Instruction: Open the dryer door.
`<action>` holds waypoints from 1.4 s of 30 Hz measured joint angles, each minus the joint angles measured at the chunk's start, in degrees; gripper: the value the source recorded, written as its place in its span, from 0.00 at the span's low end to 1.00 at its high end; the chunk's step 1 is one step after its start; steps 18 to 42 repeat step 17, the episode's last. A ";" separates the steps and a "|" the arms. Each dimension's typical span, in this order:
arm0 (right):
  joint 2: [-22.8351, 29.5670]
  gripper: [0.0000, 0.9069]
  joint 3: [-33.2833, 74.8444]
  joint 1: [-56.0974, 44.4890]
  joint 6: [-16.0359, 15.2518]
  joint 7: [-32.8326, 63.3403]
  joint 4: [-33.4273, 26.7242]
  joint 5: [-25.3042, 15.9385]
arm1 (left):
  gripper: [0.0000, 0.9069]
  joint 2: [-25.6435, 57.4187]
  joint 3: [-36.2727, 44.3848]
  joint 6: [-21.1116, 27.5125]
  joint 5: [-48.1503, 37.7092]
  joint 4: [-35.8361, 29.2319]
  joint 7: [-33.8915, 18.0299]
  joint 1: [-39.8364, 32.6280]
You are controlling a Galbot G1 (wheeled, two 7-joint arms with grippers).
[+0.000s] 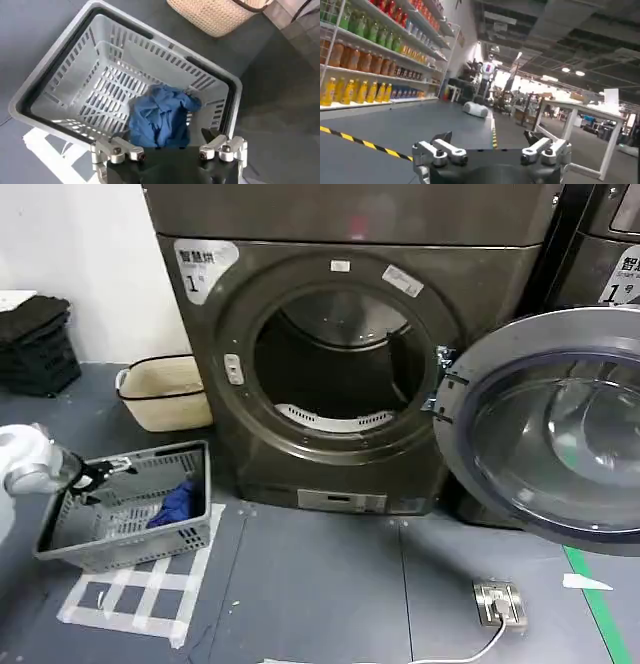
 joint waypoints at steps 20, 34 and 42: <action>0.00 1.00 -0.28 0.08 0.23 -0.29 0.04 -0.12 | 1.00 0.05 0.14 0.00 0.22 0.48 0.32 0.22; 0.00 1.00 -0.28 0.08 0.23 -0.29 0.04 -0.12 | 1.00 0.05 0.14 0.00 0.22 0.48 0.32 0.22; 0.00 1.00 -0.28 0.08 0.23 -0.29 0.04 -0.12 | 1.00 0.05 0.14 0.00 0.22 0.48 0.32 0.22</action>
